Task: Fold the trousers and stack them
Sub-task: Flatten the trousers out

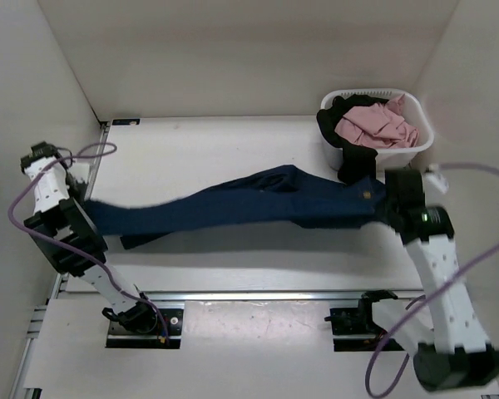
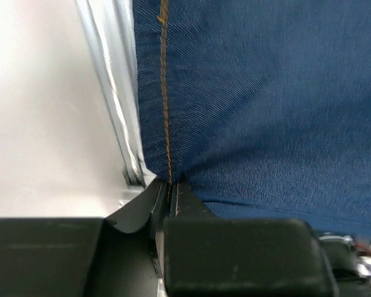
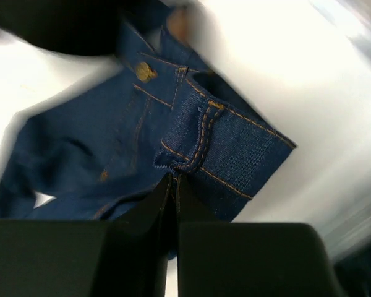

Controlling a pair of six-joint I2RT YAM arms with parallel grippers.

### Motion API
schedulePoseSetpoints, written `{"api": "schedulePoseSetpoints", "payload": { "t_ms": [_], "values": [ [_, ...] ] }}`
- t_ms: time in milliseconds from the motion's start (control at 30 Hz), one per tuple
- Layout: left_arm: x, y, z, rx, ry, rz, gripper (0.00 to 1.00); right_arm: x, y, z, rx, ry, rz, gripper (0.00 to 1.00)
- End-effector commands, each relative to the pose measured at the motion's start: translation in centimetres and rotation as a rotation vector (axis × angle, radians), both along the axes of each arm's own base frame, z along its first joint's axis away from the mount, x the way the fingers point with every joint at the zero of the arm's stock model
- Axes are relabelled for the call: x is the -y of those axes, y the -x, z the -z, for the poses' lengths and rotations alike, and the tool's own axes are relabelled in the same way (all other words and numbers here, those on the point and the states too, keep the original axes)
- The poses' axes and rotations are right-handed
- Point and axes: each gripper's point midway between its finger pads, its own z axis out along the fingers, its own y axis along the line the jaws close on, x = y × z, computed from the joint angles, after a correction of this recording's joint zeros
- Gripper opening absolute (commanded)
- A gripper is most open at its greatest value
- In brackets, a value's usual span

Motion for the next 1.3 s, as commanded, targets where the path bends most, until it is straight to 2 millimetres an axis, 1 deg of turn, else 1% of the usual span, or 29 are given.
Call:
{"api": "schedulePoseSetpoints", "payload": {
  "t_ms": [0,33,67,100,133,200,233,300,333,367,400,467,500,600,633,667,700,733,767,800,833,900,933,1033,1067,1100,1167,1200,1267],
  "values": [
    [-0.1,7.2,2.2,-0.175,-0.054,0.033,0.14,1.1,9.0,6.4,-0.119,-0.122,0.205,0.0],
    [-0.2,8.3,2.9,-0.195,-0.064,0.03,0.14,0.9,10.3,7.6,-0.128,-0.157,0.236,0.0],
    [0.2,9.4,3.7,-0.23,-0.062,0.048,0.14,1.0,11.6,8.1,-0.075,-0.22,0.305,0.0],
    [1.3,11.6,5.4,-0.3,-0.038,0.052,0.14,1.1,12.9,10.1,-0.109,-0.228,0.339,0.0],
    [1.4,12.5,6.0,-0.315,-0.041,0.052,0.14,1.2,13.9,10.7,-0.117,-0.24,0.367,0.05],
    [1.9,14.3,7.6,-0.376,-0.04,0.054,0.14,1.8,14.3,10.9,-0.066,-0.247,0.406,0.14],
    [1.8,14.5,8.0,-0.382,-0.051,0.053,0.23,2.3,14.5,10.9,-0.065,-0.226,0.426,0.16],
    [1.4,14.5,8.5,-0.37,-0.07,0.031,0.35,2.5,14.7,11.1,-0.092,-0.199,0.425,0.37],
    [1.5,14.6,8.7,-0.377,-0.064,0.033,0.41,2.5,14.8,11.3,-0.111,-0.187,0.42,0.52],
    [1.3,14.8,8.7,-0.377,-0.063,0.024,0.56,2.6,14.9,11.2,-0.143,-0.176,0.423,0.7],
    [1.2,14.6,8.8,-0.37,-0.068,0.022,0.59,2.8,15.0,11.1,-0.157,-0.157,0.431,0.75],
    [0.4,14.0,8.1,-0.345,-0.085,0.006,0.64,3.2,15.1,10.5,-0.166,-0.131,0.442,0.8],
    [0.2,13.5,7.9,-0.327,-0.087,0.004,0.65,3.5,14.8,9.4,-0.142,-0.115,0.423,0.8],
    [-1.3,9.8,4.8,-0.169,-0.127,-0.012,0.67,3.9,13.0,7.1,-0.062,-0.071,0.367,0.8],
    [-1.2,7.0,3.0,-0.065,-0.128,0.016,0.68,3.9,12.1,6.6,-0.081,-0.028,0.31,0.79],
    [-0.9,5.7,2.4,-0.03,-0.129,0.042,0.7,3.6,10.6,6.3,-0.059,-0.026,0.277,0.79],
    [-0.1,4.7,2.0,-0.013,-0.122,0.074,0.72,3.1,9.8,6.1,-0.079,-0.013,0.22,0.79],
    [2.0,2.7,2.3,0.005,-0.089,0.143,0.77,2.8,8.7,6.3,-0.117,-0.001,0.201,0.81],
    [3.2,1.9,2.6,0.002,-0.063,0.184,0.77,2.7,7.6,6.2,-0.113,0.006,0.19,0.81],
    [4.6,1.2,3.2,0.002,-0.036,0.203,0.79,2.5,6.8,6.8,-0.161,0.017,0.175,0.84],
    [7.2,0.2,4.4,-0.021,0.019,0.251,0.79,2.6,6.3,7.1,-0.174,0.033,0.175,0.86],
    [9.7,-0.3,5.8,-0.049,0.068,0.282,0.79,2.4,4.4,7.6,-0.18,0.051,0.151,0.87],
    [11.6,-1.5,6.4,-0.028,0.096,0.313,0.8,2.5,3.7,7.7,-0.179,0.063,0.143,0.87],
    [13.8,-2.4,8.9,-0.072,0.115,0.357,0.8,2.1,1.8,10.2,-0.228,0.049,0.123,0.87],
    [14.8,-2.7,10.3,-0.099,0.099,0.374,0.8,2.2,1.5,11.1,-0.25,0.031,0.13,0.87],
    [15.2,-2.3,11.3,-0.127,0.089,0.393,0.8,2.0,0.7,12.5,-0.276,0.012,0.128,0.87],
    [16.1,-2.0,12.6,-0.171,0.048,0.432,0.8,1.8,1.0,15.0,-0.342,-0.039,0.121,0.87],
    [16.4,-1.3,13.9,-0.205,0.042,0.445,0.8,1.7,0.7,16.4,-0.371,-0.057,0.123,0.87],
    [16.9,-0.6,14.9,-0.242,0.038,0.467,0.75,1.8,1.0,18.2,-0.412,-0.098,0.136,0.87]
  ]
}}
